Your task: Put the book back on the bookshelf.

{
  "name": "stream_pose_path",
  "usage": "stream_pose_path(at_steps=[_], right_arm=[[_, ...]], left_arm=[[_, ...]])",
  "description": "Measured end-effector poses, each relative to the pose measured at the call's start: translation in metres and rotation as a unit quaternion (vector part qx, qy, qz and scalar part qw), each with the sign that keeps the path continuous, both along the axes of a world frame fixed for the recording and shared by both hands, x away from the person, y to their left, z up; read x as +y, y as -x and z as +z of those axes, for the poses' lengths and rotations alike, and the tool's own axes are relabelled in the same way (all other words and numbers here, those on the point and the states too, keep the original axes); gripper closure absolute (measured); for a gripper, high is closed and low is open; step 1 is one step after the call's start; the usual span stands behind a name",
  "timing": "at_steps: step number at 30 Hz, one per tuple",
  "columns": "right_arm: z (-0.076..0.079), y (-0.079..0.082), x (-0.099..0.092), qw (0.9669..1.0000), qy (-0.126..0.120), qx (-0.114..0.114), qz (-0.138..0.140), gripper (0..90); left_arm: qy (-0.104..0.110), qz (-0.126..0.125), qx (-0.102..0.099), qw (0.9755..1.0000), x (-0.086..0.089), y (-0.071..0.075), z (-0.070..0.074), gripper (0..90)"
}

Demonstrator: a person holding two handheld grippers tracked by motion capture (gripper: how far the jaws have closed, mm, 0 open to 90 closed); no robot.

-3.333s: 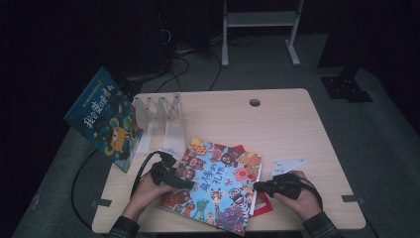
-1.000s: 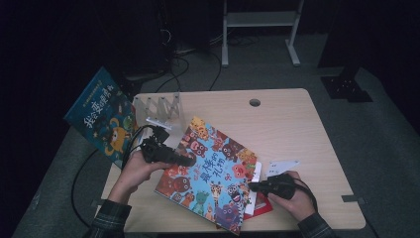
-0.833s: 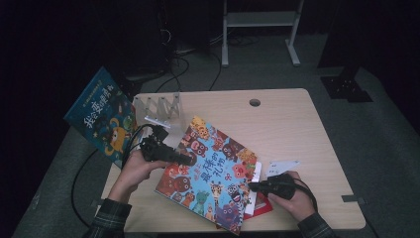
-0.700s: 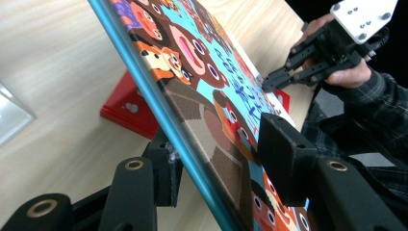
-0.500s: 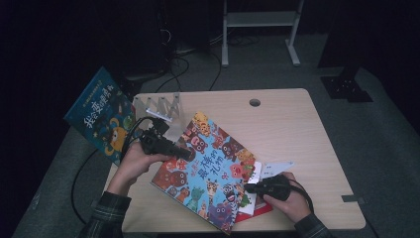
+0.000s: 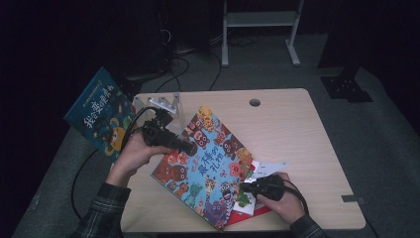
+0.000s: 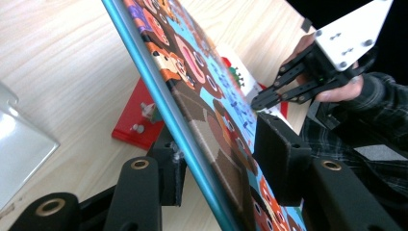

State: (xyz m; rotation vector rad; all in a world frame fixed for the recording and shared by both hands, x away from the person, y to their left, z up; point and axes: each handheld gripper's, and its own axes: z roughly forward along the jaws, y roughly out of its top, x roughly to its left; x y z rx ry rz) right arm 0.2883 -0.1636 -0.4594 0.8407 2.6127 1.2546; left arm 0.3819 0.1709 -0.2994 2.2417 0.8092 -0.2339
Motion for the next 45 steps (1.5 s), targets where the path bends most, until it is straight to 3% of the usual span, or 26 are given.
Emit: stream_pose_path(at_steps=[10,25,39,45], right_arm=[[0.001,-0.001,0.009,0.9997,0.01,-0.014,-0.016,88.8],[0.001,0.0,0.017,0.9995,0.014,-0.02,-0.023,89.2],[0.0,0.001,0.026,0.9997,0.006,-0.025,0.0,81.8],[-0.001,0.001,0.028,0.9995,0.006,-0.032,0.003,79.1]], left_arm=[[-0.028,-0.014,-0.016,0.9994,-0.012,-0.001,0.018,60.7],[-0.048,-0.027,-0.025,0.9982,-0.027,-0.003,0.034,65.0],[-0.061,-0.023,-0.003,0.9979,-0.034,-0.015,0.045,70.4],[-0.078,-0.033,-0.008,0.9964,-0.041,-0.015,0.053,71.8]])
